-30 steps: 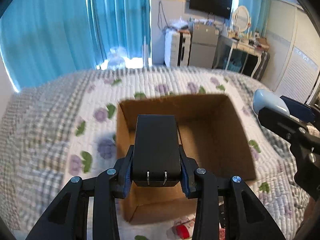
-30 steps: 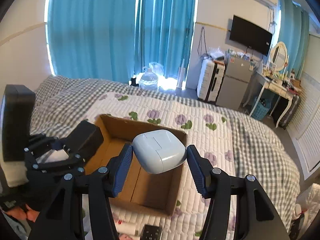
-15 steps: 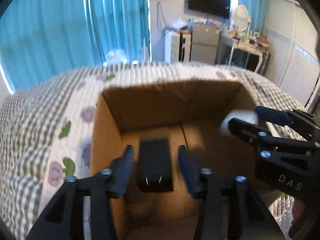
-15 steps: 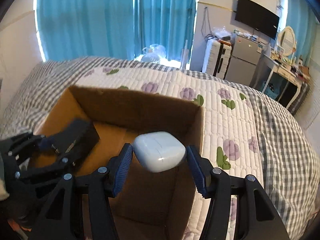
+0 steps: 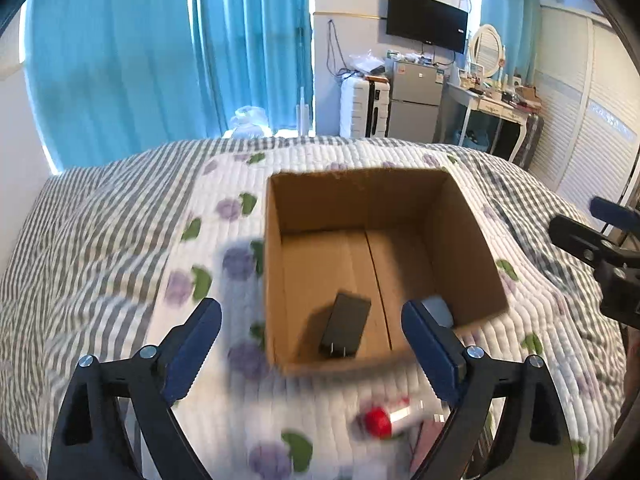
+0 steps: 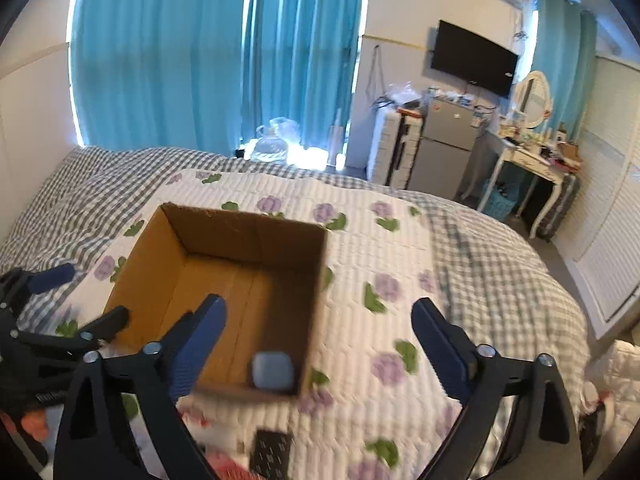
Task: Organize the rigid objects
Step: 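Carry both items over the cardboard box and open both tools to drop them in, then grasp the white cylindrical device with the left tool while the right tool grasps the pink card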
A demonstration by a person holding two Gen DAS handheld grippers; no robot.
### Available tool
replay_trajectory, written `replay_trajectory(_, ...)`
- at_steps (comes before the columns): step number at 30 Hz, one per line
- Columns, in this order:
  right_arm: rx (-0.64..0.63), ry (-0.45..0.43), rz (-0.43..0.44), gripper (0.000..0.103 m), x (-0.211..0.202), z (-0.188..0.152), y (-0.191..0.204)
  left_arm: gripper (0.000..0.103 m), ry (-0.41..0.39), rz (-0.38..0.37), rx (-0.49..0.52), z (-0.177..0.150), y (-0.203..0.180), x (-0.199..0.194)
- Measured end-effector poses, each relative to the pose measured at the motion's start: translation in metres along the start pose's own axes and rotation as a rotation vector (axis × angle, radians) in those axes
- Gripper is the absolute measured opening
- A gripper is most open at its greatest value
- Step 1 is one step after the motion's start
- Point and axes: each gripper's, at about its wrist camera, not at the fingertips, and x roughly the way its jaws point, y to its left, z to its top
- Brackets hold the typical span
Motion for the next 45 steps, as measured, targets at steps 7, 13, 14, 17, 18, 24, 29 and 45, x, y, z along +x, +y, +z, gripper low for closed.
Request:
replay_trajectory(7, 0.018, 0.051, -0.025, 0.101, -0.033, -0.067, 0.0, 0.097, 0.099, -0.028, -0.024, -0.055, -0.001, -0.002)
replay_trajectory(13, 0.008, 0.144, -0.003, 0.101, -0.014, -0.131, 0.017, 0.097, 0.228, -0.033, 0.046, -0.108, -0.024, 0.021)
replay_trajectory(14, 0.0, 0.164, 0.005, 0.101, -0.009, -0.14, 0.019, 0.096, 0.247, -0.033, 0.059, -0.115, -0.028, 0.025)
replay_trajectory(17, 0.028, 0.206, 0.045, 0.101, 0.004, -0.156, 0.021, 0.083, 0.314, -0.049, 0.117, -0.139, -0.036, 0.039)
replay_trajectory(18, 0.043, 0.216, 0.053, 0.101, 0.007, -0.16, 0.02, 0.069, 0.331, -0.055, 0.135, -0.145, -0.037, 0.042)
replay_trajectory(24, 0.087, 0.239, 0.081, 0.101, 0.014, -0.167, 0.015, 0.048, 0.36, -0.118, 0.143, -0.151, -0.04, 0.041)
replay_trajectory(29, 0.056, 0.259, 0.087, 0.101, 0.017, -0.168, 0.026, 0.033, 0.352, -0.176, 0.137, -0.147, -0.038, 0.03)
replay_trajectory(45, -0.093, 0.425, 0.167, 0.1, 0.061, -0.186, 0.09, 0.033, 0.246, -0.123, 0.092, -0.119, 0.002, 0.02)
